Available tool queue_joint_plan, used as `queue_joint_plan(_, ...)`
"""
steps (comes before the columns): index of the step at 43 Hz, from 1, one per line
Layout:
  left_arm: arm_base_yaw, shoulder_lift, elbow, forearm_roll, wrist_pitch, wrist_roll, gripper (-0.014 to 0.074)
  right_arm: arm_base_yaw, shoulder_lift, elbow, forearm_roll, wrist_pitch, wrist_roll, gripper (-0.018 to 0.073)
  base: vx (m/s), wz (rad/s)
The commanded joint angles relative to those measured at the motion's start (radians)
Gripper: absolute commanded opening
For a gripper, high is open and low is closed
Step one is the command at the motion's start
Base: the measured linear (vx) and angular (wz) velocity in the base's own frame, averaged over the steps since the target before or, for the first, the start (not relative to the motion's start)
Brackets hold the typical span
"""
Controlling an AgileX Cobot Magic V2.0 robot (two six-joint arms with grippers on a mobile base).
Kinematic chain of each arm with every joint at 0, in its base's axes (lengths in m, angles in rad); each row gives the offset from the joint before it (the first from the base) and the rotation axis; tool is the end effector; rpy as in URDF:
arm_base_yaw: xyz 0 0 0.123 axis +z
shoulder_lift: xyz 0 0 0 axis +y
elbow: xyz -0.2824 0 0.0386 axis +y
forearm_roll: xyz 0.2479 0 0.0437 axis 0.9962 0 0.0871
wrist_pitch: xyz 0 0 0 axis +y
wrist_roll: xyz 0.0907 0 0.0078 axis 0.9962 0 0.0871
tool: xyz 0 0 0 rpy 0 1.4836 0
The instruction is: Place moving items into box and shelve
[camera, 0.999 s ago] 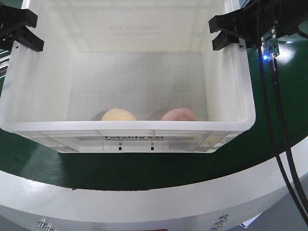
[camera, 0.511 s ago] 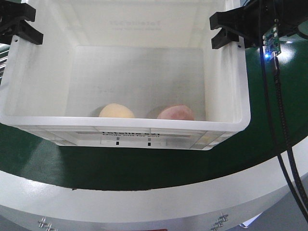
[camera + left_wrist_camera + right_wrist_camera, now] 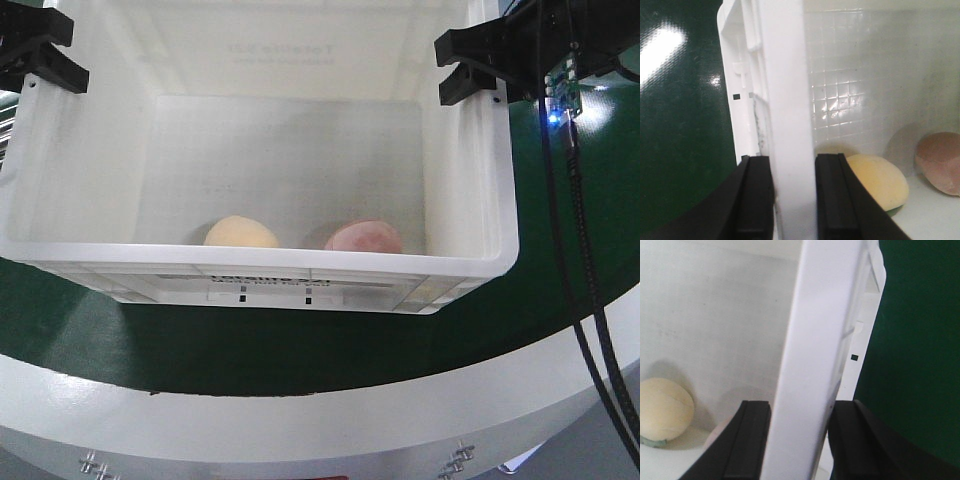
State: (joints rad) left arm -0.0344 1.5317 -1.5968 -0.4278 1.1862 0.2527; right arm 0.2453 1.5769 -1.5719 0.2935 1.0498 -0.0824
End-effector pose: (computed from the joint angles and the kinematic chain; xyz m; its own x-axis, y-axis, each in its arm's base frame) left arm 0.3160 -0.0459 0.3957 -0.8181 0.1050 -0.5654 0.3085 0.9098 -0.2775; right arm 0.3240 0.1047 0.3759 -0.8117 -0.1365 -0.5679 -0.3234 0.9147 0.2424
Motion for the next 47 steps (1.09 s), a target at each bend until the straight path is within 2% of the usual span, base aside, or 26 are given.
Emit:
queue_joint_plan(1,-0.047,-0.066,-0.047,-0.286,-0.022,0.003,-0.0003,0.046,-0.059,-0.047,0.225,-0.09,-0.042,0.0,0.0,0.0)
queue_joint_plan(10,-0.047,-0.068,-0.047,-0.165,-0.039,-0.001,-0.0003,0.046,-0.059,-0.047,0.129,-0.081,-0.032,0.0,0.0,0.0)
queue_joint_plan(22,-0.047,-0.096,-0.047,-0.084,-0.108,-0.008,-0.0001,0.046,-0.07,-0.047,0.092,-0.087,-0.02,0.0,0.0,0.0)
queue_joint_plan(23,-0.047,-0.118,-0.047,-0.009,-0.132,-0.017,-0.0001,0.046,-0.094,-0.047,-0.034,-0.099,0.047,0.0,0.0,0.0)
queue_joint_plan(32,-0.047,-0.118,-0.047,0.045,-0.129,-0.06,-0.0001,0.046,-0.105,-0.047,-0.072,-0.096,0.067,0.0,0.0,0.0)
queue_joint_plan(47,-0.047,-0.133,-0.047,0.045,-0.124,-0.063,-0.0001,0.046,-0.129,-0.047,-0.099,-0.091,0.111,0.0,0.0,0.0)
